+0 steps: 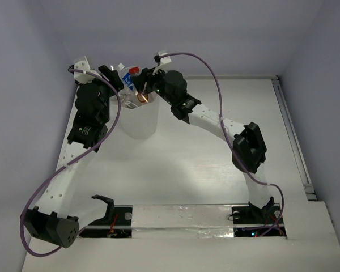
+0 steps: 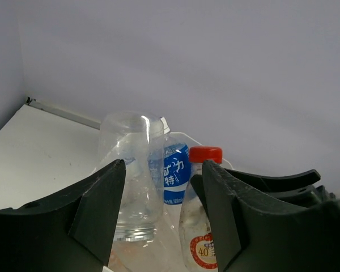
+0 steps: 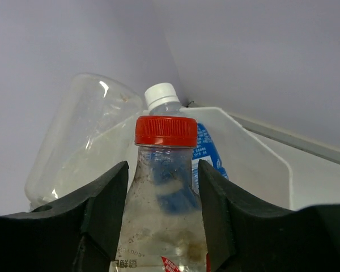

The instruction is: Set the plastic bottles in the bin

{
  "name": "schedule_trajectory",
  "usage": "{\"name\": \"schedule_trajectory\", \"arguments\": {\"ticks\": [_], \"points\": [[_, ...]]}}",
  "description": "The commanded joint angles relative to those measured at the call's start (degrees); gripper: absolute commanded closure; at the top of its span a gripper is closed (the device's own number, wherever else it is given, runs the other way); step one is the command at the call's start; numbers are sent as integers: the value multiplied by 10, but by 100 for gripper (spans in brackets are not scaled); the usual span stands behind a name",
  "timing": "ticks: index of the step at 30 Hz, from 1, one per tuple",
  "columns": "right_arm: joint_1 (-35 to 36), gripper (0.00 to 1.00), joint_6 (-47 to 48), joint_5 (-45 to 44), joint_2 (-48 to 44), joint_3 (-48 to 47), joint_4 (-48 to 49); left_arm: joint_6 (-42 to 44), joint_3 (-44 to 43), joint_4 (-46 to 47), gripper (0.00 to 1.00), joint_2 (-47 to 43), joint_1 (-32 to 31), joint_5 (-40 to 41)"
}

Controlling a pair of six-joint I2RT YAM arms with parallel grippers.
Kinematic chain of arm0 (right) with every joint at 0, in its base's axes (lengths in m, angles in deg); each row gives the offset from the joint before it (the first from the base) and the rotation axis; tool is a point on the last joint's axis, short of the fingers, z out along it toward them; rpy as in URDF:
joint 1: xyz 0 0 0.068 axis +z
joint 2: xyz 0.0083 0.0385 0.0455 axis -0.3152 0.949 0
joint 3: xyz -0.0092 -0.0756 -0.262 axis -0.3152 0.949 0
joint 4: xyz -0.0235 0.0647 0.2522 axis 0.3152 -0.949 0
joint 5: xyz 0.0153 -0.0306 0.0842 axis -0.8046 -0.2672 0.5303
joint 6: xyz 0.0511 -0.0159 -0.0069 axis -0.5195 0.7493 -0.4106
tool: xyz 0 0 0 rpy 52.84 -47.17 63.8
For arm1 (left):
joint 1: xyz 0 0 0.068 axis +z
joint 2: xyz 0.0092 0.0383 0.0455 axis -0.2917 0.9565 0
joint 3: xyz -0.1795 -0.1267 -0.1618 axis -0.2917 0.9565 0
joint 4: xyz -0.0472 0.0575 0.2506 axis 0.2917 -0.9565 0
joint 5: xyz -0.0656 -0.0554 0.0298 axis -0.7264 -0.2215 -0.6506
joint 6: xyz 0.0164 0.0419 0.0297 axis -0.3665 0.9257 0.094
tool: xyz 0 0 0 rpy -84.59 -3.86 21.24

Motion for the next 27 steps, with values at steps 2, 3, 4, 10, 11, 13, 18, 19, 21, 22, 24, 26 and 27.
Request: {"name": "schedule_trajectory", "arguments": {"ticks": [2,3,4,10,11,13,18,19,21,22,24,26,27], "points": [[9,33,35,-29,-26,15,44,-6,2,28,47,-13,5,-6],[9,29,38,-29,-29,15,41,-6,2,28,47,-13,5,-7],[9,25,40,-27,-34,16,41,-7,3,28,47,-13,5,-6],[9,3,35,-22,-102,66,62,1,2,26,60,-10,5,4],[9,3,35,-20,-112,73,65,2,0,23,64,-7,5,8],[9,2,33,-18,-147,98,72,-1,-5,6,71,9,5,19],[9,3,20,1,-213,152,97,-25,-32,-35,82,56,5,-5],[9,3,20,3,-220,159,99,-31,-34,-39,83,63,5,-17],[9,7,20,3,-242,175,101,-37,-35,-42,83,81,5,-24],[9,11,20,3,-249,181,102,-39,-38,-45,84,88,5,-23],[9,36,19,3,-270,203,103,-40,-47,-51,84,110,5,-23],[9,47,17,25,-285,230,107,-43,-59,-55,86,124,5,-19],[9,48,14,26,-301,241,111,-44,-62,-56,87,141,5,-18]]}}
